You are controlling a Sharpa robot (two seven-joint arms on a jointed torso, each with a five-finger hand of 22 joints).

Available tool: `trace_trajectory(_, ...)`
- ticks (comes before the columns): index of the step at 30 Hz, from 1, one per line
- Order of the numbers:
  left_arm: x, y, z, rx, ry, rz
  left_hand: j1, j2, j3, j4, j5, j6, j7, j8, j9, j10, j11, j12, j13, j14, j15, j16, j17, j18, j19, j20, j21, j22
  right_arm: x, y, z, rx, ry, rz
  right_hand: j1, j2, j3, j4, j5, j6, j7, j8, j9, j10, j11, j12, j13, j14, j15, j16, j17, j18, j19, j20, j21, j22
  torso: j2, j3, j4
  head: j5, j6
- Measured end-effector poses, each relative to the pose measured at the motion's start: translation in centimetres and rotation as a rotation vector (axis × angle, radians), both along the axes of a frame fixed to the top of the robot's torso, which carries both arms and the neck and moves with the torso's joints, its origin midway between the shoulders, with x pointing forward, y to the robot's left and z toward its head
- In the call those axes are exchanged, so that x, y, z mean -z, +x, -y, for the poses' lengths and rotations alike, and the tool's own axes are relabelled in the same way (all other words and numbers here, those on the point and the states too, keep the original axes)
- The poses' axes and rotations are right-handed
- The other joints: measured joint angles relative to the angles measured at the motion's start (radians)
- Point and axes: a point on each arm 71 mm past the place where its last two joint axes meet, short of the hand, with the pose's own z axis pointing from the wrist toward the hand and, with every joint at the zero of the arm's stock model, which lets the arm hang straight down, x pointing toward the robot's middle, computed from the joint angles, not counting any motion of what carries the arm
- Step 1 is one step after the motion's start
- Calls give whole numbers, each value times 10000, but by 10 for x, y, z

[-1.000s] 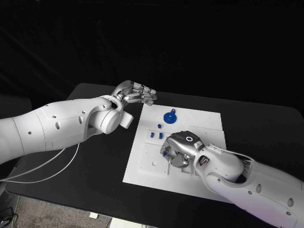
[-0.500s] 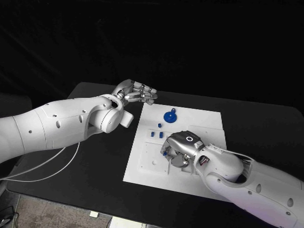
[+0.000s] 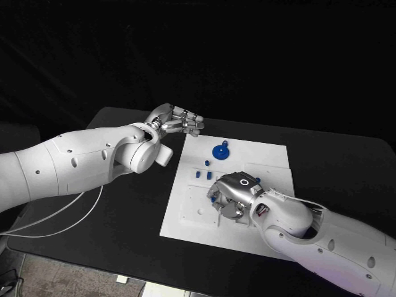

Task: Assemble the parts on the task board

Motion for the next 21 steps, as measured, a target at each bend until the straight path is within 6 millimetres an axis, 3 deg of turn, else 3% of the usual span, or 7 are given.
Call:
trace_trajectory(7, 0, 0, 0, 38, -2, -28, 0, 0, 0, 0, 0, 0, 0, 0, 0, 0, 0, 0, 0, 0, 0, 0, 0, 0, 0, 0, 0, -1, 1, -1, 2, 28, 93, -12, 58, -176, -300, 109, 64, -56, -47, 0, 0, -227, 56, 11, 24, -33, 32, 0, -100, 9, 8, 84, -218, -152, 1, 2, -6, 8, -12)
trace_trajectory(15, 0, 0, -2, 41, 4, -57, 0, 0, 0, 0, 0, 0, 0, 0, 0, 0, 0, 0, 0, 0, 0, 0, -7, 0, 0, 0, 0, -2, -1, -4, 13, 164, 288, 17, 260, -345, -1353, 341, -15, -253, -95, -2, -7, -581, 159, -8, 9, 1, 66, -2, -235, 13, -25, 117, -462, -369, 2, 10, -12, -16, -27)
trace_trajectory(21, 0, 0, -3, 35, 10, -75, 1, -1, 0, 0, 0, 0, 0, 0, 0, 0, 0, 0, 0, 0, 0, 0, -8, 0, 0, 0, 0, -2, -17, -5, 28, 393, 780, 243, 369, -338, -1408, 435, -39, -253, -95, -1, -5, -579, 157, -8, 9, 2, 66, -3, -246, 12, -25, 117, -464, -421, 1, 12, -22, -89, 23)
